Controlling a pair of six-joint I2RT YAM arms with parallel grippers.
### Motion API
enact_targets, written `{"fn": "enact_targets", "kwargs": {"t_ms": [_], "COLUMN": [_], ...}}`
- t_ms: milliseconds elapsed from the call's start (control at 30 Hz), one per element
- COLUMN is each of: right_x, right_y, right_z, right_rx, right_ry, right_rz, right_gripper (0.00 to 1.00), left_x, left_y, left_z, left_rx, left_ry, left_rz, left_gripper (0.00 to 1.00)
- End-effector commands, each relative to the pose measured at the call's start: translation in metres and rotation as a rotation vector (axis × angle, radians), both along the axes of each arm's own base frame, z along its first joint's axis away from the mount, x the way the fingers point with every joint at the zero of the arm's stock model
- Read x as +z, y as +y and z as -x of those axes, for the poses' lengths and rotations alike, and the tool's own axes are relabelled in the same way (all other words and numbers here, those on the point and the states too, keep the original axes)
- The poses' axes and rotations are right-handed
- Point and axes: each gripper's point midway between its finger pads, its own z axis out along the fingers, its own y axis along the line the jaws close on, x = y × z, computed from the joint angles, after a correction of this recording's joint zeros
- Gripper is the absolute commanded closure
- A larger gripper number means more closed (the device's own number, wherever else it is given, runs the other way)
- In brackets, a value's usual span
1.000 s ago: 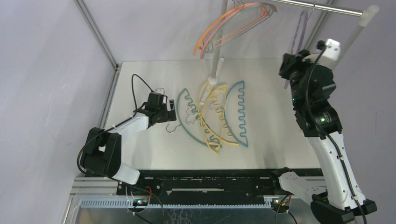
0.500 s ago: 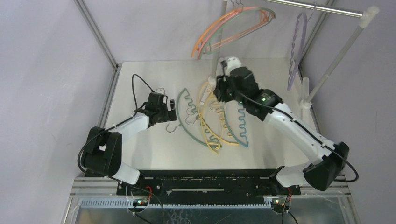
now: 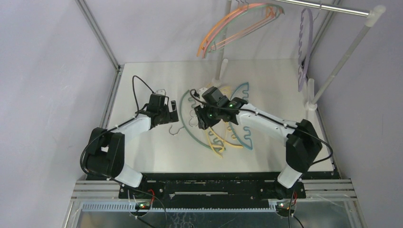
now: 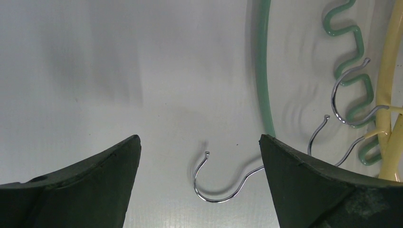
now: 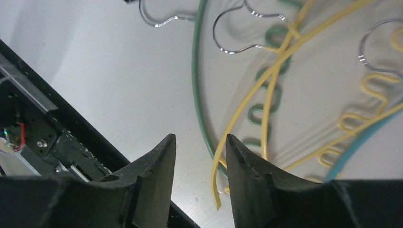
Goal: Organize the hangers
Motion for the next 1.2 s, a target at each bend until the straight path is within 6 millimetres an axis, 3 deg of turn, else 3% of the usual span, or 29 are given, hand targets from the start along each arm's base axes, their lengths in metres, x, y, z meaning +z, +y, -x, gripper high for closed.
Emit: {"fn": "enact_targets", "kwargs": {"t_ms": [0,167,500,633,733,833,1167], "right_x": [-0.028,-0.075,-0.123,-0.129,-0.116,-0.091,0.035], "right_y": [0.015,0.004,0.0,-0.001,-0.006,-0.014,-0.068], "right_z": [-0.001,-0.002,0.002,0.002,-0.001,-0.004,0.005], "right_rx": [0.0,-0.051,-0.058,-0.051,-0.059,-0.07,-0.229], "right_ry": [0.032,0.079,0.147,0.184,0.177,0.136,0.018], "right_rz": [-0.013,0.077,0.143,0.131,0.116,0.091,-0.078], "right_gripper": [0.5,0.52,0.57,0.78,0.9,1.0,1.0], "left_x": [0.016,0.014,0.009,0.012,0.017,0.02,0.029], "left_y": [-0.006,-0.006,-0.001,0.0,0.002,0.003,0.003], "left_z": [-0.019,-0.019,-0.006,-0.006,-0.007,-0.009,-0.015], "left_rx": [0.021,0.032,0.048,0.054,0.058,0.062,0.062], "left_ry": [-0.071,-0.078,-0.076,-0.083,-0.092,-0.098,-0.113], "left_rz": [0.045,0.057,0.055,0.057,0.055,0.058,0.073], "left_gripper": [0.01,0.01,0.0,0.01,0.0,0.01,0.0]}}
